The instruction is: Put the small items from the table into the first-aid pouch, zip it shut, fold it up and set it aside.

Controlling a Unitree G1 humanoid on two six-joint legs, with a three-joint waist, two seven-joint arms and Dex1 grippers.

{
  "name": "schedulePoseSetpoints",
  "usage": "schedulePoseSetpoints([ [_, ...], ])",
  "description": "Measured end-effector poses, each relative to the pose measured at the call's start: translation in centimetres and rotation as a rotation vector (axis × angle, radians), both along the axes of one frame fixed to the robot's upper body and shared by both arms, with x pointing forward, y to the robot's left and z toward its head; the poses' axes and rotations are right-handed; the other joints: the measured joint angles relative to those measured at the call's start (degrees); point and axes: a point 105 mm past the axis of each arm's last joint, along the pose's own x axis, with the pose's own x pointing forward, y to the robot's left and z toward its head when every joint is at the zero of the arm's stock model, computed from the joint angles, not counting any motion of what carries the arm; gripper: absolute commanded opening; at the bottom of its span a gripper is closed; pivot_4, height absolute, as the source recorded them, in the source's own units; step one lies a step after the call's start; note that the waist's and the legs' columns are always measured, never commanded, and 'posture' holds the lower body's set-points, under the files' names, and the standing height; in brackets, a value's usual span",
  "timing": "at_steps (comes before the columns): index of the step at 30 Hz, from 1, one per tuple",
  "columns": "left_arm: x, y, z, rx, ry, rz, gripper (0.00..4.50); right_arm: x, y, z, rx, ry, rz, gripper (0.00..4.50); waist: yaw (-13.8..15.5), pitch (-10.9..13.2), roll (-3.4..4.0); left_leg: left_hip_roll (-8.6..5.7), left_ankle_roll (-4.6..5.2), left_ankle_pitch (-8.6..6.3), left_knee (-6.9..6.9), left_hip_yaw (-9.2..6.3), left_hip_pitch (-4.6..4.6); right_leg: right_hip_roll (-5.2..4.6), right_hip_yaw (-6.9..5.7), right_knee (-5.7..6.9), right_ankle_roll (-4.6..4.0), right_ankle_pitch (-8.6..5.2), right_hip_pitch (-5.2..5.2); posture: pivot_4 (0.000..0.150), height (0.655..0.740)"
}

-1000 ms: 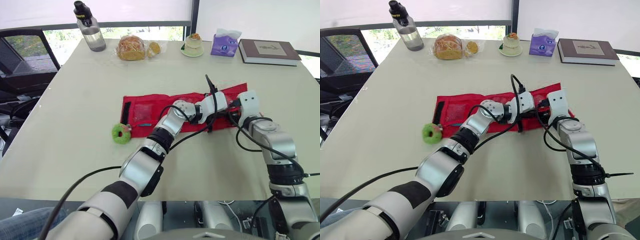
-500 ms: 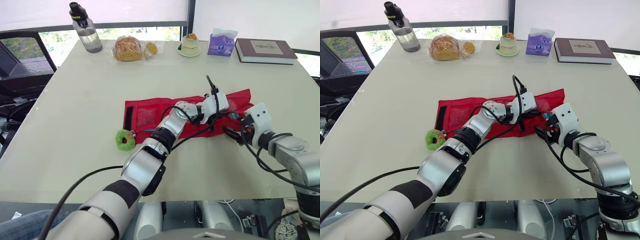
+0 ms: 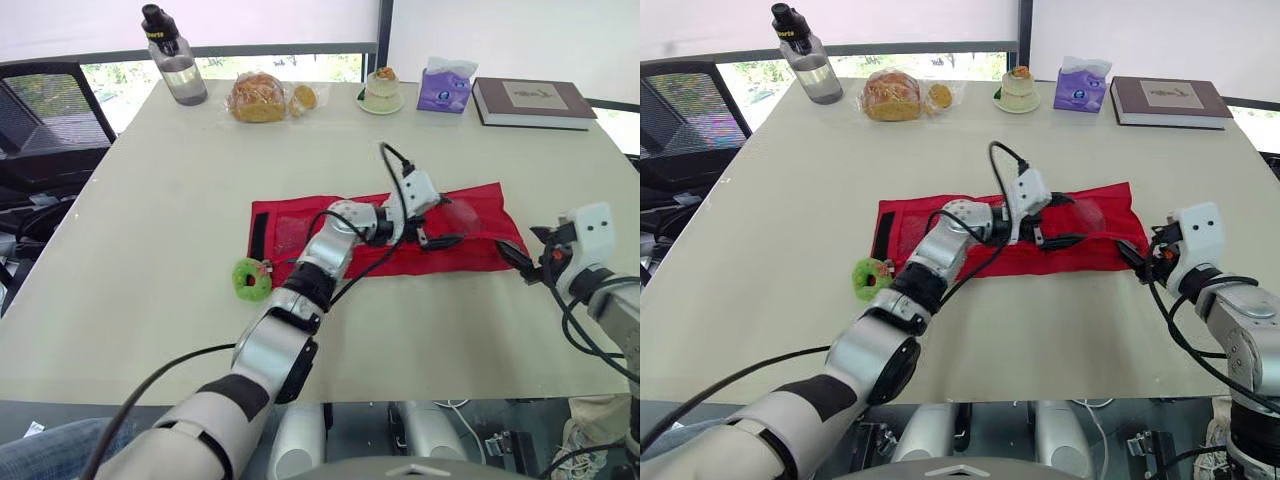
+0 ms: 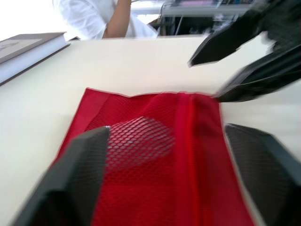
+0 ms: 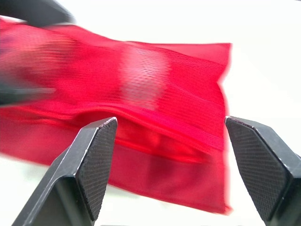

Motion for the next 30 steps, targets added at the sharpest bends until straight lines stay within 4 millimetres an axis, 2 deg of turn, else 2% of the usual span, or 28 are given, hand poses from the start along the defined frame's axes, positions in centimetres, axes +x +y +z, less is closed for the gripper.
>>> schedulePoseSetpoints([
  [1,-0.1,0.8,0.0,0.000,0.003,-0.002,4.47,0.0,-0.5,-0.6,0.002,0.018,-0.020,3.91,0.0,0.0,0.01,0.00,0.00,0.00,-0.03,0.02,0.03,0.00,0.02,0.02,-0.01,0.00,0.00,0.150,0.7400],
  [3,-0.6,4.1,-0.3,0.020,0.026,0.019,4.47,0.2,-1.3,-2.2,0.035,0.062,-0.060,3.91,-0.4,0.0,0.04,0.01,0.00,0.00,-0.08,0.04,0.08,0.01,0.06,0.04,-0.01,0.00,0.00,0.150,0.7400],
  [5,-0.9,6.3,-0.4,0.034,0.046,0.045,4.47,0.3,-1.6,-3.0,0.058,0.084,-0.076,3.91,-0.5,0.0,0.05,0.01,-0.01,0.00,-0.08,0.04,0.08,0.00,0.05,0.03,-0.01,0.00,0.00,0.150,0.7400],
  [10,-2.9,9.9,0.9,0.024,0.054,0.033,4.47,1.0,-1.5,-4.6,0.148,0.118,-0.077,3.91,0.0,0.0,0.05,0.00,0.00,0.00,-0.02,0.07,0.06,-0.03,0.04,-0.01,0.00,0.00,0.02,0.150,0.7400],
  [11,-2.9,9.9,0.9,0.024,0.054,0.033,4.47,1.0,-1.5,-4.6,0.148,0.118,-0.077,3.91,0.0,0.0,0.05,0.01,0.00,0.00,-0.02,0.06,0.06,-0.03,0.04,-0.01,-0.01,0.00,0.03,0.150,0.7400],
  [12,-3.4,10.9,1.5,0.012,0.061,0.025,4.50,1.2,-1.2,-4.8,0.190,0.119,-0.062,3.34,0.0,0.0,0.07,0.01,0.00,0.00,-0.03,0.08,0.08,-0.03,0.05,0.01,-0.01,0.00,0.03,0.150,0.7400],
  [13,-3.7,11.7,1.8,0.012,0.065,0.024,4.50,1.1,-0.9,-4.7,0.218,0.114,-0.049,3.10,-0.1,0.0,0.07,0.04,0.00,0.00,-0.04,0.07,0.09,-0.01,0.04,0.01,-0.01,0.00,0.02,0.150,0.7400],
  [16,-4.7,14.8,3.1,0.036,0.061,0.036,4.50,0.9,-0.1,-4.5,0.285,0.106,0.008,1.68,-0.2,0.0,0.08,0.05,0.00,0.00,-0.10,0.08,0.11,-0.01,0.04,-0.01,-0.02,-0.01,0.02,0.150,0.7400],
  [19,-5.5,15.8,3.3,0.053,0.062,0.035,4.50,0.7,-0.2,-4.2,0.307,0.092,0.015,0.23,0.2,0.0,0.08,0.04,0.00,0.00,-0.08,0.09,0.14,-0.05,0.03,-0.06,-0.01,-0.01,0.08,0.150,0.7400],
  [20,-5.9,15.9,3.2,0.060,0.062,0.030,4.50,0.5,-0.4,-4.3,0.308,0.090,0.009,0.09,0.3,0.0,0.08,0.03,0.00,0.00,-0.07,0.09,0.14,-0.05,0.03,-0.07,-0.01,-0.01,0.09,0.150,0.7400],
  [23,-6.7,16.1,2.8,0.074,0.081,0.015,4.50,-0.2,-1.2,-4.7,0.289,0.098,-0.001,0.09,0.6,0.0,0.08,0.03,0.00,0.00,-0.06,0.08,0.12,-0.07,-0.01,-0.07,-0.02,-0.01,0.09,0.150,0.7400],
  [27,-7.5,16.3,3.0,0.082,0.083,-0.004,4.50,-2.6,-3.5,-5.2,0.202,0.146,-0.007,0.09,0.8,0.0,0.10,0.00,0.01,0.00,-0.05,0.08,0.12,-0.10,-0.01,-0.07,-0.02,-0.02,0.10,0.150,0.7400],
  [30,-7.7,16.7,3.4,0.080,0.080,0.006,4.50,-4.6,-8.6,-5.0,0.026,0.174,-0.115,0.09,0.7,0.0,0.10,0.00,0.01,0.00,0.03,0.11,0.18,-0.09,0.01,-0.09,-0.02,-0.03,0.16,0.150,0.7400],
])
